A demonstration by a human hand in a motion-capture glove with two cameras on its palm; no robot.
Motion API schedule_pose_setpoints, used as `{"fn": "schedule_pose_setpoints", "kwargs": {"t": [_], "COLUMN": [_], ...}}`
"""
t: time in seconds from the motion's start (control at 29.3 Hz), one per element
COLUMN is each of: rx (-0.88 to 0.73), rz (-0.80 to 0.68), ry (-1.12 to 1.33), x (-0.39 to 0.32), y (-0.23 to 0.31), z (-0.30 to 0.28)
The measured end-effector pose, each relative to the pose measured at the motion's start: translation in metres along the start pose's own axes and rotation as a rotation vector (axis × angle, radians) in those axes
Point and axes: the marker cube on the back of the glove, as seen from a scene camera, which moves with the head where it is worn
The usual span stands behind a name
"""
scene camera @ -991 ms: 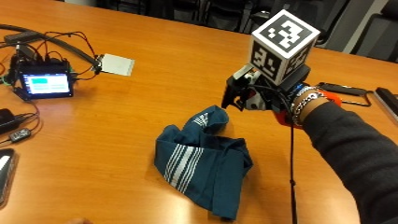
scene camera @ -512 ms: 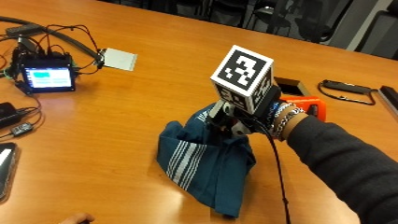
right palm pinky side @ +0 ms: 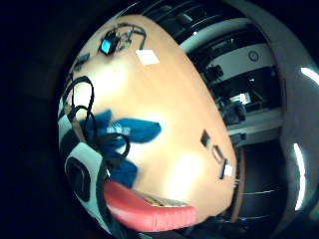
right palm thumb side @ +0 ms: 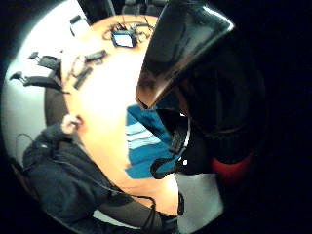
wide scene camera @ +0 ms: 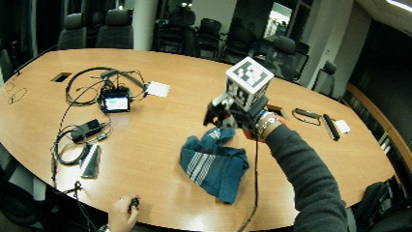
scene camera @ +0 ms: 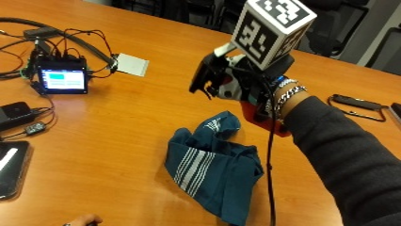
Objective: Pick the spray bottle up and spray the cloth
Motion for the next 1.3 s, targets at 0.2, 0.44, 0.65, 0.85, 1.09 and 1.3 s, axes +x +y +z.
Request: {"fn": "schedule_pose_setpoints", "kwargs": {"t": [0.2, 0.44, 0.65, 0.85, 1.09, 1.3], "rx": [0.188, 0.395, 0.527, 0.595, 0.630, 0.629], "rz": [0.070, 0.157, 0.317, 0.481, 0.611, 0.653], "ry": [-0.217, -0.464, -0.677, -0.868, -0.871, -0.896], "x": [-0.012, -0.018, -0.009, 0.005, -0.006, -0.018], "y": [-0.028, -0.061, -0.069, -0.049, -0.003, -0.001], "z": [-0.038, -0.049, -0.018, 0.057, 0.134, 0.132]}}
